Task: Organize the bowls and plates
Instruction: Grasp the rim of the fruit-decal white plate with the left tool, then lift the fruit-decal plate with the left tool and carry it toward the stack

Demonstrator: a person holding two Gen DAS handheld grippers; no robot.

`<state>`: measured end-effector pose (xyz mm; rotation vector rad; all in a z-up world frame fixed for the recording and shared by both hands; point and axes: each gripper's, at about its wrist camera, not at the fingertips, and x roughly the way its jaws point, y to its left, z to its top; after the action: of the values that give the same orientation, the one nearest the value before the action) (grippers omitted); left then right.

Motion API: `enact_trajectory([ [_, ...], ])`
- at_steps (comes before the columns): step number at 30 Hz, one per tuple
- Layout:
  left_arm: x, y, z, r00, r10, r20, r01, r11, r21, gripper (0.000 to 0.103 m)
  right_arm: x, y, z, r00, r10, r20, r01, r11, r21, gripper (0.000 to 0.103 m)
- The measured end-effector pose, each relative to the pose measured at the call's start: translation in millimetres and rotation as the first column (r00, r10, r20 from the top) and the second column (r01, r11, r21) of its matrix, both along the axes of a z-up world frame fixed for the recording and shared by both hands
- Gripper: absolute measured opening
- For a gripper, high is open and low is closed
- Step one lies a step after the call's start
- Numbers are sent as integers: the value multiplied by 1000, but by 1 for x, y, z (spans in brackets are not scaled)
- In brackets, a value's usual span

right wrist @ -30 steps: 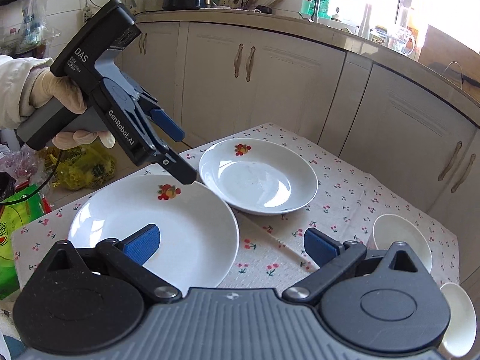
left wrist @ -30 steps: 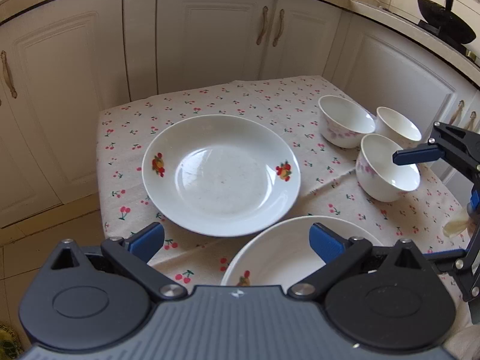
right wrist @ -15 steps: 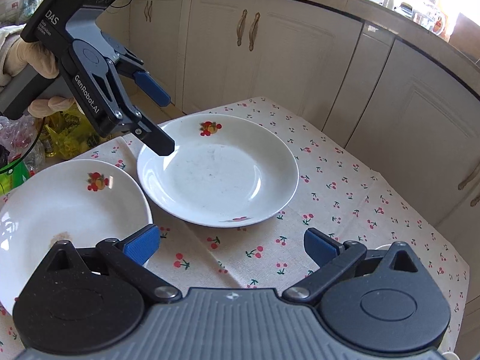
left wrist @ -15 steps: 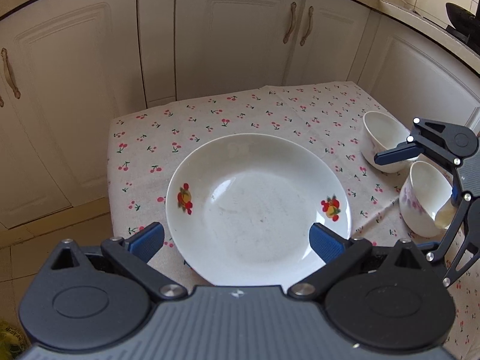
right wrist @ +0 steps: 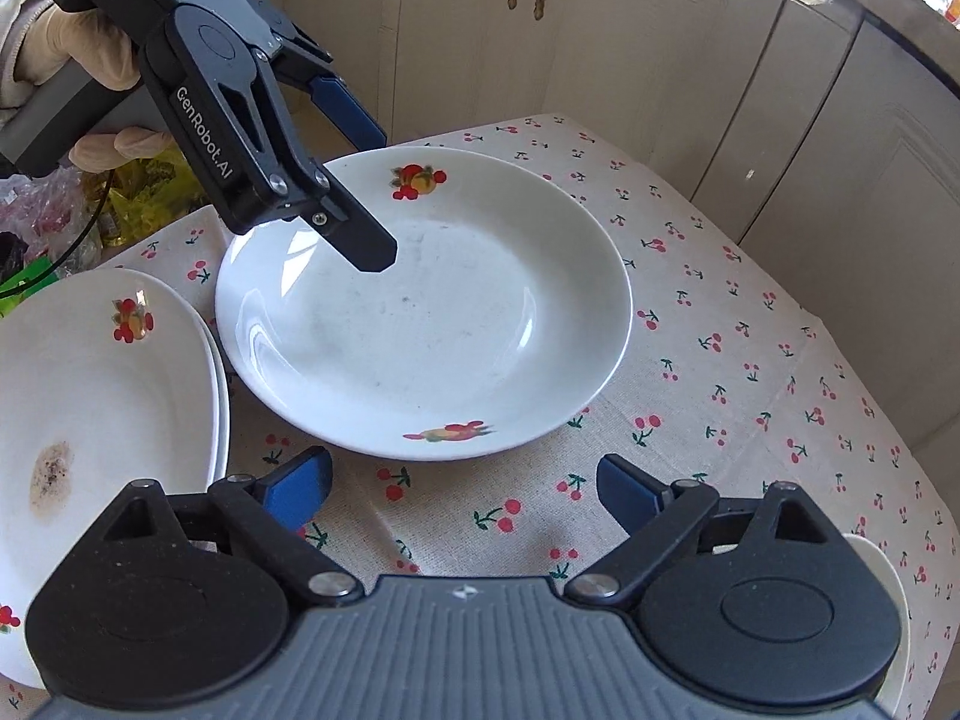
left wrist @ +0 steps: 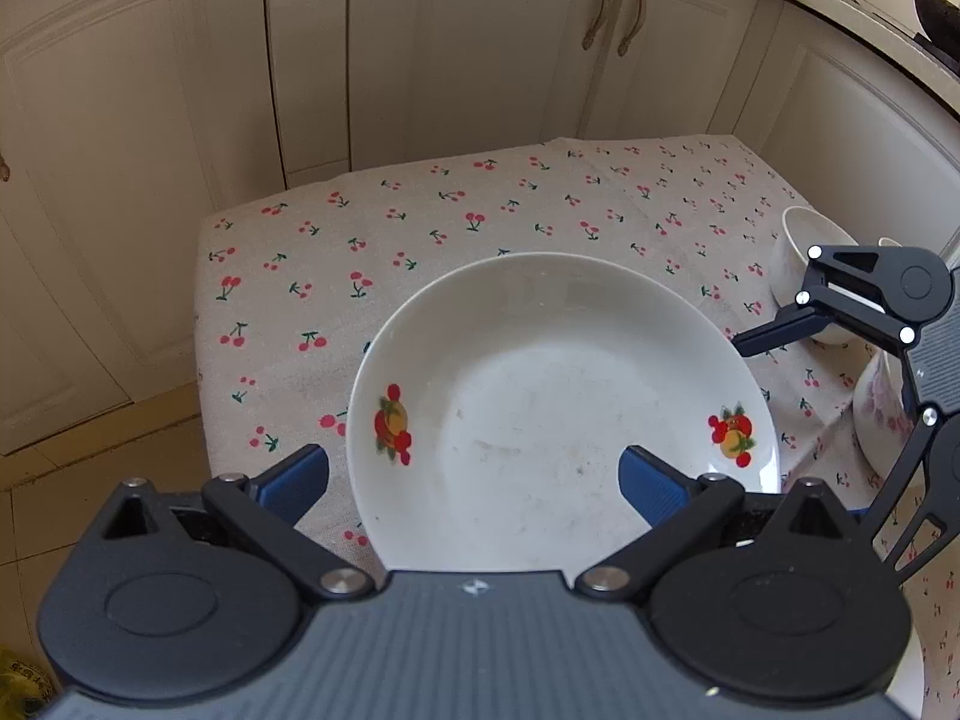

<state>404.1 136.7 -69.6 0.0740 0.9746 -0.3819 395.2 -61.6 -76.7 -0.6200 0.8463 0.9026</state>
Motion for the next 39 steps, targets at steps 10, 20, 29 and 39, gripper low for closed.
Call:
enact_trajectory([
  [10,10,-1,-10,999,-32,-34,31,999,-30,102,11,14,-3,997,69,-45,-71,997,-42,98],
  [20,14,1,-14,996,-62,-62,56,994,-92,100,18,21,-6,991,108,-84,-112,993,-41,98],
  [29,19,4,-15,995,-79,-65,72,991,-110,100,14,18,-5,992,115,-59,-115,993,-4,100],
  [39,21,6,-16,994,-85,-68,75,989,-127,100,8,8,3,994,94,-51,-90,993,79,99],
])
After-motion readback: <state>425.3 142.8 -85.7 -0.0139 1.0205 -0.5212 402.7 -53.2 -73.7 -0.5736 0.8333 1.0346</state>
